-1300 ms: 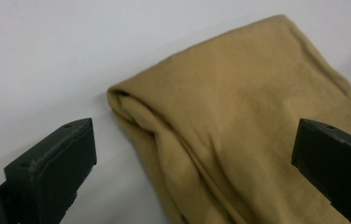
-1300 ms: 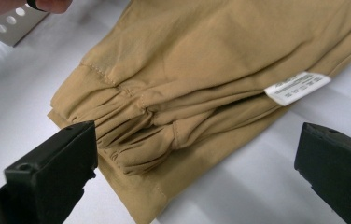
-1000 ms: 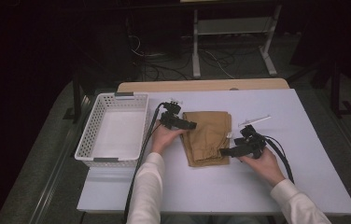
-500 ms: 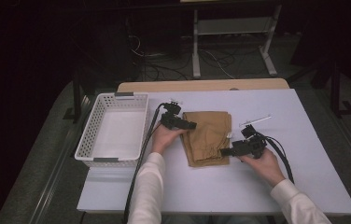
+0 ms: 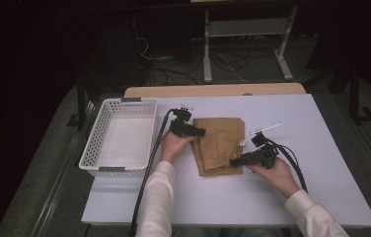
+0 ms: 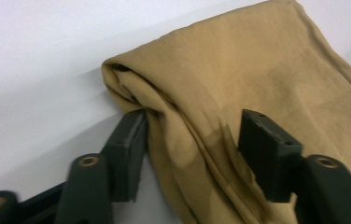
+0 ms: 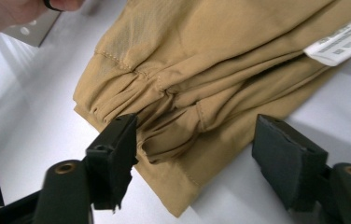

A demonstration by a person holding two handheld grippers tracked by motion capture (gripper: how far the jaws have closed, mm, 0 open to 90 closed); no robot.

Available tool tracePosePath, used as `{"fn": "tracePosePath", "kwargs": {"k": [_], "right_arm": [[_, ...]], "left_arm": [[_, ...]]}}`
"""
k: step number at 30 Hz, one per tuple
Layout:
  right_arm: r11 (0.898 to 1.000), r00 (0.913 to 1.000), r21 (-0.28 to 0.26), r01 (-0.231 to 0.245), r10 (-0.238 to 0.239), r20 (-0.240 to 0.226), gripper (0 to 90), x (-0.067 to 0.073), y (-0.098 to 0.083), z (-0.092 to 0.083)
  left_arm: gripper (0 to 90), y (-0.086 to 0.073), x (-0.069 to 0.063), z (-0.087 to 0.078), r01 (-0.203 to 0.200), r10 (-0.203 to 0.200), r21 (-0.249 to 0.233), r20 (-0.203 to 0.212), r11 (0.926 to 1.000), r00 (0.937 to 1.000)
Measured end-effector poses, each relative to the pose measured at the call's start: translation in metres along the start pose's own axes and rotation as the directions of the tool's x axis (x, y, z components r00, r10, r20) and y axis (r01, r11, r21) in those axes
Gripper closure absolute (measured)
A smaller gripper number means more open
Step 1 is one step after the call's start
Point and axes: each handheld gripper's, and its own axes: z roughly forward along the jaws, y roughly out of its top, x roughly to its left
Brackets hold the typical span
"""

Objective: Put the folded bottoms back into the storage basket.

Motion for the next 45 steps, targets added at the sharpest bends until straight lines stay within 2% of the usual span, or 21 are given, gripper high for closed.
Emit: {"fn": "tracePosePath", "kwargs": {"k": [8, 11, 17, 26, 32, 37, 45], "right_arm": [[0.998, 0.9974, 0.011, -0.061, 0.061, 0.038, 46.3, 0.006, 0.004, 0.005], [0.997, 0.9972, 0.017, -0.075, 0.075, 0.001, 54.0, 0.005, 0.005, 0.007], [0.99, 0.9906, 0.018, -0.137, 0.137, -0.005, 76.7, 0.001, 0.006, 0.007], [0.992, 0.9922, -0.009, -0.124, 0.124, -0.007, 81.7, 0.006, 0.004, 0.003], [0.992, 0.9925, -0.022, -0.12, 0.12, -0.022, 81.9, 0.008, 0.003, -0.002], [0.993, 0.9936, -0.031, -0.111, 0.11, -0.025, 81.9, 0.013, 0.002, -0.007], [0.994, 0.995, -0.057, -0.098, 0.096, -0.026, 81.9, 0.021, 0.002, -0.016]], "left_arm": [[63.3, 0.0, -0.001, 0.002, 0.006, -0.005, -0.006, 0.015, 1.0, 0.9999], [70.1, -0.001, 0.0, 0.003, 0.022, -0.022, -0.003, 0.033, 0.9998, 0.9992], [79.6, 0.0, -0.002, 0.004, 0.022, -0.021, -0.012, 0.034, 0.9997, 0.9992], [82.1, 0.001, -0.006, 0.002, -0.008, 0.008, -0.02, 0.02, 0.9998, 0.9998], [82.6, 0.002, -0.013, -0.002, -0.046, 0.046, -0.033, 0.001, 0.9984, 0.9989], [82.8, 0.004, -0.017, -0.009, -0.061, 0.061, -0.03, -0.004, 0.9977, 0.9981], [83.0, 0.008, -0.024, -0.02, -0.089, 0.088, -0.055, -0.012, 0.9945, 0.996]]}}
